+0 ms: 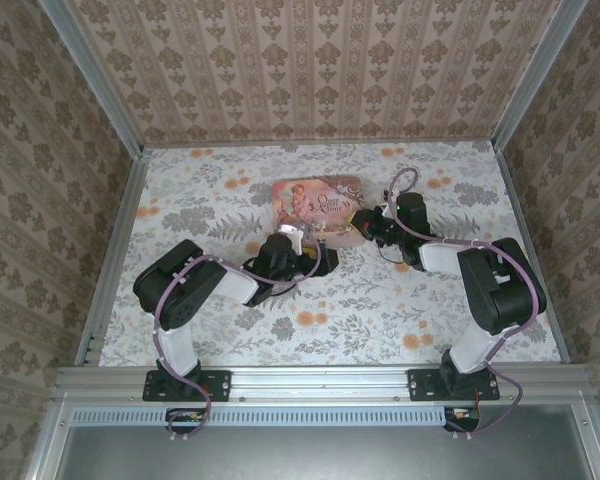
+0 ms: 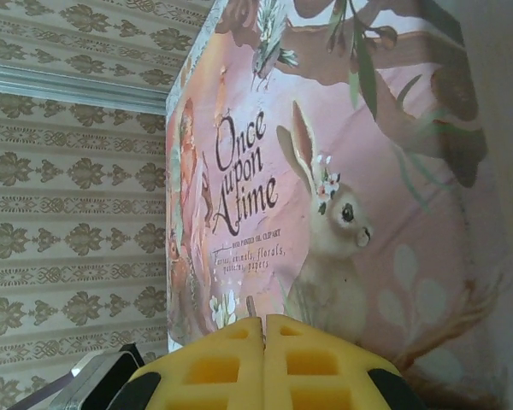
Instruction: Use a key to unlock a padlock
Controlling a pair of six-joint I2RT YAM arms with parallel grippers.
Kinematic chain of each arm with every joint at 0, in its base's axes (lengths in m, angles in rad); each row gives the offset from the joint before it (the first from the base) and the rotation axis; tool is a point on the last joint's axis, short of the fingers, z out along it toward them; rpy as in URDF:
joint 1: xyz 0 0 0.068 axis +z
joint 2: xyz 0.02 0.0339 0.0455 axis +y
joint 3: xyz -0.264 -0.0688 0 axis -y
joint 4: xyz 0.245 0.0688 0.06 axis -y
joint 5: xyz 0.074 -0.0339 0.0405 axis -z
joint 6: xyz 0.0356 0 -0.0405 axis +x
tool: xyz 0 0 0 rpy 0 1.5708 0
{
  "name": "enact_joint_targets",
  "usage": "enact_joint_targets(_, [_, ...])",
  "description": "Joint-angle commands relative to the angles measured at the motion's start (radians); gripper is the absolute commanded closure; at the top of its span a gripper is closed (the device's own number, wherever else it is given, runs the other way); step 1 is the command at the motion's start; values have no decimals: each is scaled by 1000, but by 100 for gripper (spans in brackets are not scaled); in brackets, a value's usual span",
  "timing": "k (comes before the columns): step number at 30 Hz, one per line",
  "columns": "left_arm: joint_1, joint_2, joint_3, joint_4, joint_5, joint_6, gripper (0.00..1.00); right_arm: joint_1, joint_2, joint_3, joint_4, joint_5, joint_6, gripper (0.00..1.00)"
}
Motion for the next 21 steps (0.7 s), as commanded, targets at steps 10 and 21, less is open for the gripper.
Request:
enact_joint_targets(10, [-27, 23, 87, -141, -109, 186, 4, -5, 30, -2, 40, -15, 9, 100])
enact_joint_targets(21, [-51, 80, 135, -109, -121, 209, 4, -5, 37, -12, 47, -17, 6, 100])
